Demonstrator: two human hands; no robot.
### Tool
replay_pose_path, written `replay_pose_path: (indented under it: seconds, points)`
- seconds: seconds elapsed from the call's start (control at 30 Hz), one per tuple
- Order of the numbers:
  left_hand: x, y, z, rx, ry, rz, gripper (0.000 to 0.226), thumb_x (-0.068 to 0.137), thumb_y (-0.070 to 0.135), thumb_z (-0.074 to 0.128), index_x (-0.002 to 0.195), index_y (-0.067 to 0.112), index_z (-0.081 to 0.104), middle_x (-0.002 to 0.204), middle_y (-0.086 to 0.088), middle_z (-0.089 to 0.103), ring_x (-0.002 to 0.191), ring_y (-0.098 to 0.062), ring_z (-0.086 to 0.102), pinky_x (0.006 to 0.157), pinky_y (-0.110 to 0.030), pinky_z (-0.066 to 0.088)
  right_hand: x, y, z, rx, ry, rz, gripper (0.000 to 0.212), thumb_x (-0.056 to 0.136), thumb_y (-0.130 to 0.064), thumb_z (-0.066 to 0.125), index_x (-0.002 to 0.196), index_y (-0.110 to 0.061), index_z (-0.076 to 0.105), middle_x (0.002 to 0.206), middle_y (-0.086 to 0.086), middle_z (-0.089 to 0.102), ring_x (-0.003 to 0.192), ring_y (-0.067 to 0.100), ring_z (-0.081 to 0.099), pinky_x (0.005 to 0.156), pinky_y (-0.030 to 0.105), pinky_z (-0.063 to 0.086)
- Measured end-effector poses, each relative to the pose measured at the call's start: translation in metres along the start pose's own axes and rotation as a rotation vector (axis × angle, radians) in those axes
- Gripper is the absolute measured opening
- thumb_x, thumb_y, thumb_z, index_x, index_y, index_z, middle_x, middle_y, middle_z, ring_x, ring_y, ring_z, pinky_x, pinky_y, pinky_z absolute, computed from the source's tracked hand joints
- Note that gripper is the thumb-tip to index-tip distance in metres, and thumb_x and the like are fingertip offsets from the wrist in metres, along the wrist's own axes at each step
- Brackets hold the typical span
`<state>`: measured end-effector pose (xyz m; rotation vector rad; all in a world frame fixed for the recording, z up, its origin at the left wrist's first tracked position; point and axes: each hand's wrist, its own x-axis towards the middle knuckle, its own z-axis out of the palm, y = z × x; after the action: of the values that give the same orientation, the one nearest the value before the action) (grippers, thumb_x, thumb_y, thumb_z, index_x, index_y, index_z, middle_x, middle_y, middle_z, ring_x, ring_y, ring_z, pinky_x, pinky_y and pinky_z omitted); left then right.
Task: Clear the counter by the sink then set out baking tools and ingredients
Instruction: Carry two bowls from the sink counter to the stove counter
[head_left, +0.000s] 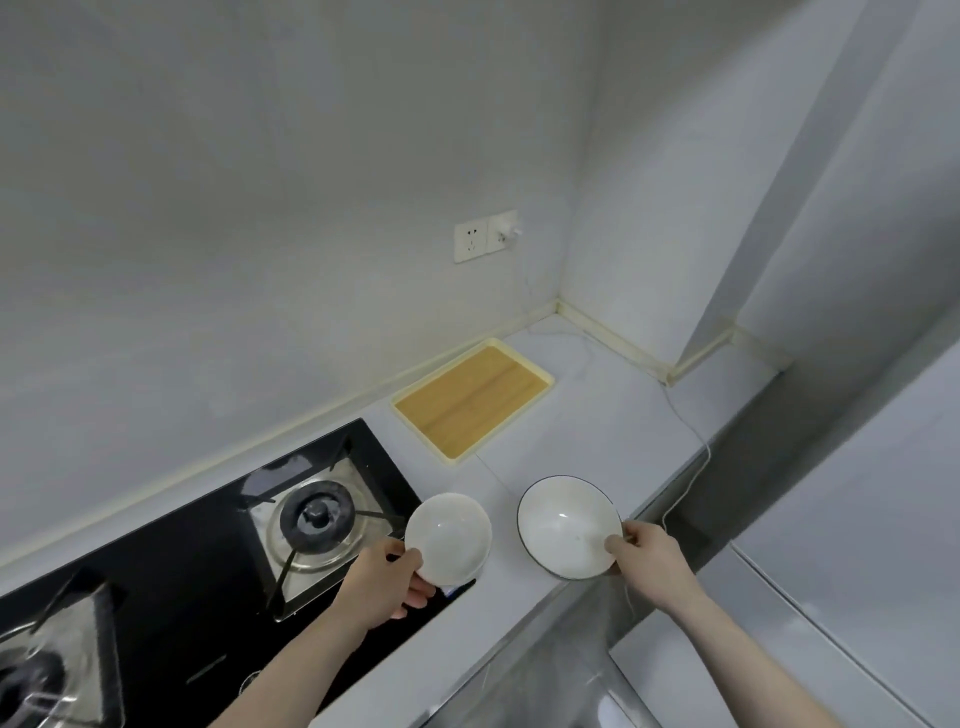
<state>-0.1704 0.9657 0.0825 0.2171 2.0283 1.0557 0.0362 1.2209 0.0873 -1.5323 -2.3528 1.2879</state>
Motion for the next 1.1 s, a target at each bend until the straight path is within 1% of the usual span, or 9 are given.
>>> replay_pose_path:
  seconds: [0.13,0.27,0.47,0.57,0.67,0.83,0.93,1.03,1.1]
  points:
    - [0.035,0.013,0.013,-0.002,0.023,-0.04,0.015,0.095,0.018,0.052,0.107,0.011,0.057,0.076,-0.01,0.078,0.061,-0.02,0.068,0.059,-0.029,0.047,0.045,-0.004,-0.004,0.01,-0.048,0.004,0.014,0.089,-0.016,0.056,0.086,-0.015,0.069,0.066,-0.001,0.075,0.073,0.013,0.073,0.075,0.03,0.057]
    - [0.068,0.026,0.03,0.006,0.044,-0.11,0.016,0.095,0.019,0.051,0.108,0.012,0.058,0.076,-0.007,0.078,0.064,-0.02,0.07,0.062,-0.029,0.051,0.096,-0.009,-0.007,-0.035,-0.112,0.003,0.013,0.09,-0.016,0.054,0.092,-0.015,0.067,0.068,-0.001,0.075,0.078,0.018,0.074,0.068,0.028,0.055]
    - [0.112,0.036,0.053,-0.013,0.05,-0.229,0.017,0.092,0.015,0.049,0.106,0.007,0.055,0.077,-0.013,0.077,0.056,-0.022,0.065,0.054,-0.027,0.05,0.166,-0.004,-0.013,-0.076,-0.203,0.032,0.012,0.089,-0.014,0.053,0.092,-0.016,0.065,0.061,-0.003,0.074,0.078,0.016,0.074,0.077,0.036,0.06]
    - [0.136,0.042,0.068,-0.078,0.077,-0.285,0.021,0.091,0.012,0.048,0.108,0.004,0.056,0.076,-0.015,0.076,0.054,-0.022,0.064,0.05,-0.024,0.045,0.209,-0.003,-0.018,-0.073,-0.244,0.052,0.011,0.087,-0.013,0.053,0.09,-0.016,0.063,0.06,-0.004,0.074,0.082,0.021,0.075,0.08,0.044,0.061]
    - [0.152,0.042,0.079,-0.149,0.113,-0.336,0.022,0.092,0.008,0.046,0.11,-0.002,0.055,0.075,-0.02,0.075,0.049,-0.024,0.059,0.047,-0.022,0.039,0.234,-0.002,-0.017,-0.071,-0.266,0.067,0.012,0.086,-0.012,0.051,0.09,-0.019,0.061,0.064,-0.001,0.075,0.08,0.019,0.075,0.078,0.042,0.062]
    - [0.176,0.052,0.097,-0.181,0.139,-0.408,0.017,0.092,0.009,0.047,0.104,0.001,0.056,0.072,-0.018,0.073,0.048,-0.022,0.06,0.045,-0.021,0.041,0.273,-0.005,-0.015,-0.082,-0.304,0.092,0.017,0.082,-0.012,0.05,0.092,-0.017,0.064,0.071,0.001,0.076,0.085,0.021,0.075,0.082,0.042,0.062]
    - [0.188,0.057,0.105,-0.191,0.145,-0.425,0.018,0.094,0.014,0.048,0.107,0.005,0.057,0.078,-0.015,0.077,0.058,-0.022,0.07,0.051,-0.024,0.049,0.29,-0.008,-0.011,-0.097,-0.327,0.103,0.019,0.081,-0.01,0.048,0.09,-0.018,0.063,0.066,0.001,0.076,0.086,0.023,0.074,0.077,0.041,0.06]
    - [0.195,0.064,0.112,-0.19,0.162,-0.437,0.016,0.097,0.017,0.048,0.107,0.009,0.057,0.085,-0.012,0.078,0.072,-0.022,0.075,0.061,-0.028,0.056,0.299,-0.014,-0.009,-0.098,-0.341,0.126,0.019,0.083,-0.007,0.046,0.088,-0.018,0.061,0.073,0.007,0.077,0.087,0.024,0.074,0.07,0.036,0.06]
    - [0.2,0.067,0.116,-0.205,0.17,-0.442,0.014,0.098,0.017,0.048,0.106,0.009,0.056,0.087,-0.012,0.078,0.074,-0.021,0.075,0.062,-0.028,0.057,0.304,-0.018,-0.007,-0.083,-0.348,0.149,0.019,0.085,-0.006,0.047,0.09,-0.016,0.062,0.078,0.01,0.077,0.086,0.025,0.073,0.062,0.031,0.058]
